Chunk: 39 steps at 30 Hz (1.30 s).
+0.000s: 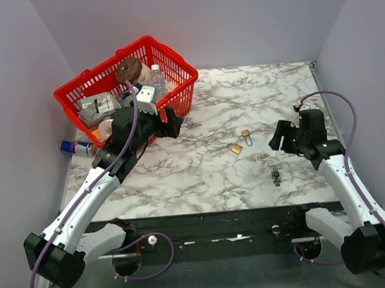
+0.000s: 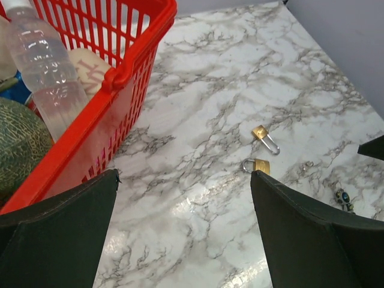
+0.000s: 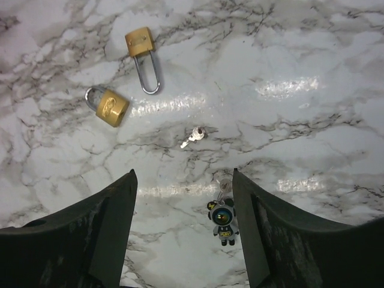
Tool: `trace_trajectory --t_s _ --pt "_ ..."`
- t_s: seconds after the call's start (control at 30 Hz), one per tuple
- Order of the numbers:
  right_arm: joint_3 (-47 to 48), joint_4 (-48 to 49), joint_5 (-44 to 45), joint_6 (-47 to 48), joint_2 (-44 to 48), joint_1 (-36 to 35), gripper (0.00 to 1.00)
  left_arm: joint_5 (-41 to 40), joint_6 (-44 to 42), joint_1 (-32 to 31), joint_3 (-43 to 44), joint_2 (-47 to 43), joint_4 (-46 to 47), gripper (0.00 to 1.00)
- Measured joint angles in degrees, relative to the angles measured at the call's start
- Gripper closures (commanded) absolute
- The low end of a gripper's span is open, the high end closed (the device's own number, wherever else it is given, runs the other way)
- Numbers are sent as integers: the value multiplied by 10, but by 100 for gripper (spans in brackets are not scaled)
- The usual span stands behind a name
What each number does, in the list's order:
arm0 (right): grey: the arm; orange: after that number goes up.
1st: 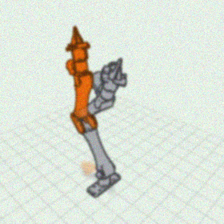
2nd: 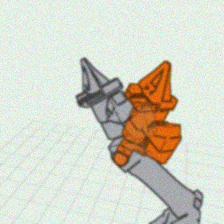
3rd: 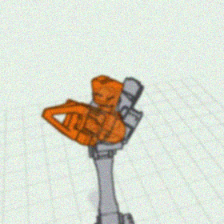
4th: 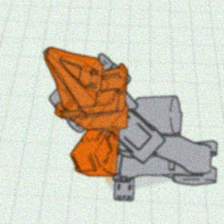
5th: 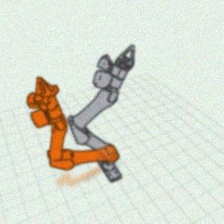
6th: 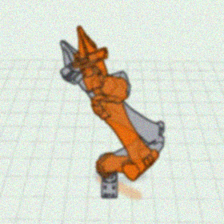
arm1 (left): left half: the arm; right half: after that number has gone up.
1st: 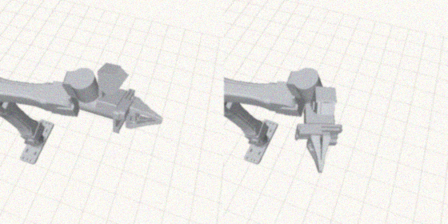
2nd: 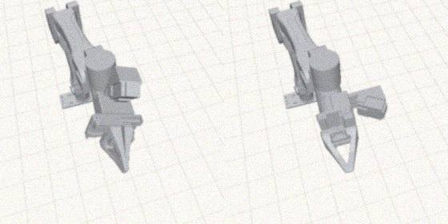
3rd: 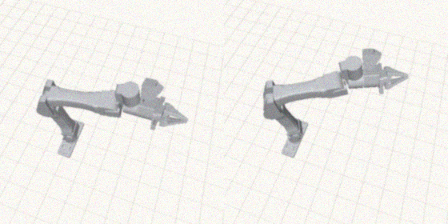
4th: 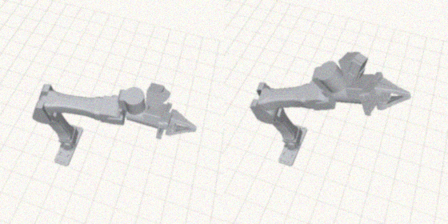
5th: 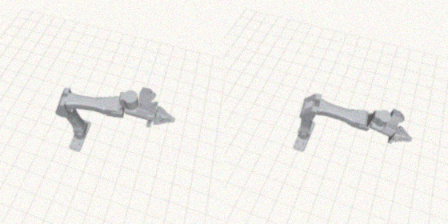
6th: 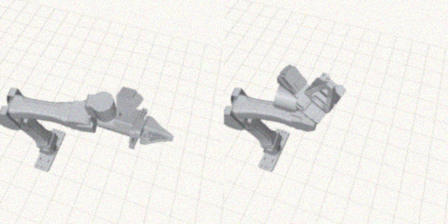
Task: Unlock with the key
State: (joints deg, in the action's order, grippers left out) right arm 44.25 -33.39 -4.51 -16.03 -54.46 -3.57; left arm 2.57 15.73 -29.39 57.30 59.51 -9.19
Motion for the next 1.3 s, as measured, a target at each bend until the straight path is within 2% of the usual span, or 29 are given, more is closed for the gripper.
trace_trajectory --t_s 0.4,0.47,0.53,0.97,1.3 --pt "-25 59 7 -5 -152 -20 41 40 1 -16 -24 -5 36 1" --pt "-25 72 7 -4 -172 -20 50 44 0 -19 -25 -5 38 1" --pt "-25 79 6 -2 -195 -20 52 46 0 -20 -25 -5 40 1" --pt "-4 86 -5 19 -267 -20 59 53 -1 -26 -25 -5 40 1" --pt "17 89 -19 35 -299 -20 61 62 -1 -29 -28 -13 49 1"
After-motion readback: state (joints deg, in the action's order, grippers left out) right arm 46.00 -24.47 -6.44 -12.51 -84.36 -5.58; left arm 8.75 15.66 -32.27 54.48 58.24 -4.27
